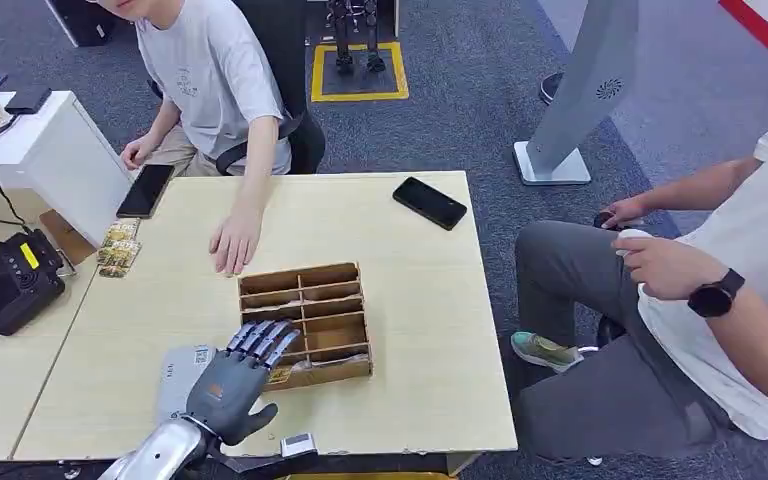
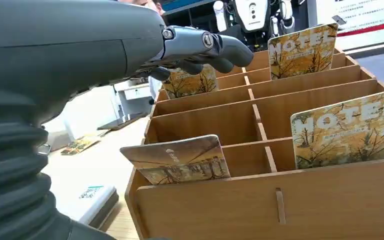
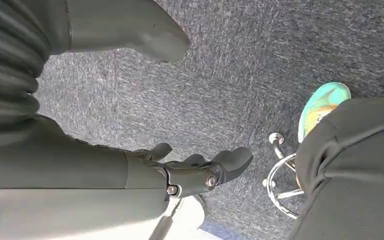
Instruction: Pass the card to the sensor for recognition and then transmit it.
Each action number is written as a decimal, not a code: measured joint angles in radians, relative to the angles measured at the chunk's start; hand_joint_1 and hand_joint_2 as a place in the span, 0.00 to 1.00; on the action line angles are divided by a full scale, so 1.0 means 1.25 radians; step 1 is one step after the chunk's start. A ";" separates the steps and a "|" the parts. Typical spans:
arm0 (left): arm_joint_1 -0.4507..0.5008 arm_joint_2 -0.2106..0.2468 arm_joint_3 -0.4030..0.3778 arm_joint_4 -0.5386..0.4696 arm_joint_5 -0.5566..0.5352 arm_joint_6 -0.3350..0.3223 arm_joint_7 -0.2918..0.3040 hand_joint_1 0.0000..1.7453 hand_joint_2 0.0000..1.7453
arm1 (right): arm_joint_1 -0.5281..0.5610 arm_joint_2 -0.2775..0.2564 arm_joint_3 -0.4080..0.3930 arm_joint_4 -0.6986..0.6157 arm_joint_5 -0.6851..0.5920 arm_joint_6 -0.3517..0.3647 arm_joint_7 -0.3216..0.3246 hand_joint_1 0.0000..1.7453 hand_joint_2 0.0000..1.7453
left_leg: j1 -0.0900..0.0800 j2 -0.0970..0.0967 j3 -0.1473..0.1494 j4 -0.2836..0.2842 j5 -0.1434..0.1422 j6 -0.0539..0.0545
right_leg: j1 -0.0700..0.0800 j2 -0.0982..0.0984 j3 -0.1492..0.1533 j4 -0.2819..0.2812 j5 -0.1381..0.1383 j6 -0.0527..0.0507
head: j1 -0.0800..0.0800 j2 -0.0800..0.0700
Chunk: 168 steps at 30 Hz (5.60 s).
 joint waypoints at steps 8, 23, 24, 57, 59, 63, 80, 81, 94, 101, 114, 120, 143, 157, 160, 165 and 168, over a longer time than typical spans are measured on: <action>0.000 -0.004 0.000 0.000 0.000 0.000 0.000 0.00 1.00 | 0.000 0.000 -0.008 0.000 0.000 0.000 0.000 0.00 1.00 | 0.000 0.000 0.000 0.000 0.000 0.000 | 0.000 0.000 0.000 0.000 0.000 0.000 | 0.000 0.000; 0.000 -0.005 0.000 0.000 0.000 0.000 0.002 0.00 1.00 | 0.000 0.002 -0.015 0.000 0.009 0.001 -0.004 0.00 1.00 | 0.000 0.000 0.000 0.000 0.000 0.000 | 0.000 0.000 0.000 0.000 0.000 0.000 | 0.000 0.000; 0.000 -0.005 0.000 0.000 0.000 0.000 0.002 0.00 1.00 | 0.000 0.002 -0.016 0.000 0.010 0.001 -0.005 0.00 1.00 | 0.000 0.000 0.000 0.000 0.000 0.000 | 0.000 0.000 0.000 0.000 0.000 0.000 | 0.000 0.000; 0.000 -0.005 0.000 0.004 0.011 -0.001 0.019 0.00 1.00 | 0.000 0.011 -0.036 -0.011 0.024 0.008 -0.008 0.00 1.00 | 0.000 0.000 0.000 0.000 0.000 0.000 | 0.000 0.000 0.000 0.000 0.000 0.000 | 0.000 0.000; 0.000 -0.005 0.000 0.004 0.011 -0.001 0.019 0.00 1.00 | 0.000 0.011 -0.036 -0.012 0.024 0.009 -0.008 0.00 1.00 | 0.000 0.000 0.000 0.000 0.000 0.000 | 0.000 0.000 0.000 0.000 0.000 0.000 | 0.000 0.000; 0.000 -0.005 0.000 0.004 0.011 -0.001 0.019 0.00 1.00 | 0.000 0.011 -0.036 -0.012 0.025 0.009 -0.008 0.00 1.00 | 0.000 0.000 0.000 0.000 0.000 0.000 | 0.000 0.000 0.000 0.000 0.000 0.000 | 0.000 0.000; 0.007 -0.004 0.010 0.004 0.028 -0.008 0.034 0.00 1.00 | 0.000 0.019 -0.059 -0.020 0.044 0.016 -0.017 0.00 1.00 | 0.000 0.000 0.000 0.000 0.000 0.000 | 0.000 0.000 0.000 0.000 0.000 0.000 | 0.000 0.000; 0.007 -0.004 0.010 0.004 0.028 -0.008 0.034 0.00 1.00 | 0.000 0.019 -0.060 -0.020 0.045 0.016 -0.018 0.00 1.00 | 0.000 0.000 0.000 0.000 0.000 0.000 | 0.000 0.000 0.000 0.000 0.000 0.000 | 0.000 0.000; 0.012 -0.004 0.013 0.004 0.025 -0.008 0.036 0.00 1.00 | 0.000 0.025 -0.069 -0.030 0.050 0.021 -0.019 0.00 1.00 | 0.000 0.000 0.000 0.000 0.000 0.000 | 0.000 0.000 0.000 0.000 0.000 0.000 | 0.000 0.000; 0.012 -0.003 0.014 0.004 0.019 -0.008 0.037 0.00 1.00 | 0.000 0.030 -0.075 -0.039 0.055 0.027 -0.020 0.00 1.00 | 0.000 0.000 0.000 0.000 0.000 0.000 | 0.000 0.000 0.000 0.000 0.000 0.000 | 0.000 0.000; 0.012 -0.003 0.014 0.004 0.017 -0.007 0.037 0.00 1.00 | 0.000 0.032 -0.076 -0.044 0.056 0.028 -0.020 0.00 1.00 | 0.000 0.000 0.000 0.000 0.000 0.000 | 0.000 0.000 0.000 0.000 0.000 0.000 | 0.000 0.000; 0.012 -0.003 0.014 0.004 0.017 -0.007 0.037 0.00 1.00 | 0.000 0.032 -0.076 -0.046 0.056 0.028 -0.020 0.00 1.00 | 0.000 0.000 0.000 0.000 0.000 0.000 | 0.000 0.000 0.000 0.000 0.000 0.000 | 0.000 0.000; 0.013 -0.003 0.014 0.003 0.010 -0.011 0.041 1.00 1.00 | -0.001 0.052 -0.085 -0.092 0.045 0.061 -0.035 0.00 1.00 | 0.000 0.000 0.000 0.000 0.000 0.000 | 0.000 0.000 0.000 0.000 0.000 0.000 | 0.000 0.000; 0.013 -0.003 0.014 0.003 0.011 -0.013 0.035 1.00 1.00 | 0.000 0.059 -0.089 -0.114 0.042 0.072 -0.036 0.00 1.00 | 0.000 0.000 0.000 0.000 0.000 0.000 | 0.000 0.000 0.000 0.000 0.000 0.000 | 0.000 0.000; 0.013 -0.003 0.014 0.003 0.011 -0.012 0.035 1.00 1.00 | 0.000 0.061 -0.089 -0.118 0.042 0.072 -0.035 0.00 1.00 | 0.000 0.000 0.000 0.000 0.000 0.000 | 0.000 0.000 0.000 0.000 0.000 0.000 | 0.000 0.000; 0.013 -0.003 0.014 0.003 0.012 -0.012 0.035 1.00 1.00 | 0.000 0.062 -0.089 -0.121 0.042 0.073 -0.035 0.00 1.00 | 0.000 0.000 0.000 0.000 0.000 0.000 | 0.000 0.000 0.000 0.000 0.000 0.000 | 0.000 0.000; 0.013 -0.003 0.014 0.003 0.013 -0.012 0.034 1.00 1.00 | 0.000 0.064 -0.089 -0.125 0.042 0.073 -0.034 0.00 1.00 | 0.000 0.000 0.000 0.000 0.000 0.000 | 0.000 0.000 0.000 0.000 0.000 0.000 | 0.000 0.000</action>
